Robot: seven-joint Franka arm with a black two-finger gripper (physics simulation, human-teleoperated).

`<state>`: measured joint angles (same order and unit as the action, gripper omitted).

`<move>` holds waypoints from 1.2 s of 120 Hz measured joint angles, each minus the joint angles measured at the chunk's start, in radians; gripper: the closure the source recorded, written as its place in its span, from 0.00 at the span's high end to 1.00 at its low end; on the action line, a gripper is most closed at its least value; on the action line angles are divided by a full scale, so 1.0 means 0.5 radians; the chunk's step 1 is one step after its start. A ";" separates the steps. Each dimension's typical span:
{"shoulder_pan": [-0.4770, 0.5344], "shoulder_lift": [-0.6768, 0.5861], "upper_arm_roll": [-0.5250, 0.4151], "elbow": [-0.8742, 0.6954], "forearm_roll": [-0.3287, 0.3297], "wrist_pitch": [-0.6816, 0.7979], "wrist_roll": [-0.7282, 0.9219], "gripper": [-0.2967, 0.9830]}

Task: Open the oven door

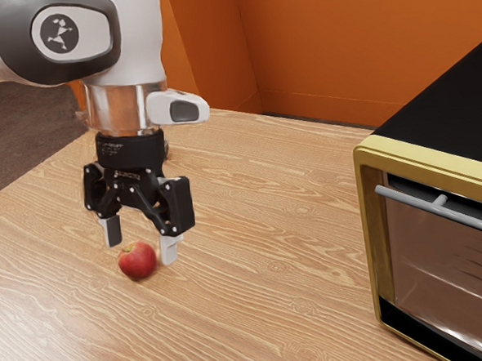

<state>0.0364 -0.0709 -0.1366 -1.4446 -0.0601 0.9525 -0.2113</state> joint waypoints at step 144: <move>-1.286 -0.366 0.614 -0.971 0.113 2.832 -2.185 0.77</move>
<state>-0.6064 -0.2540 0.1703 -1.9304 -0.0036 2.3687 -1.3040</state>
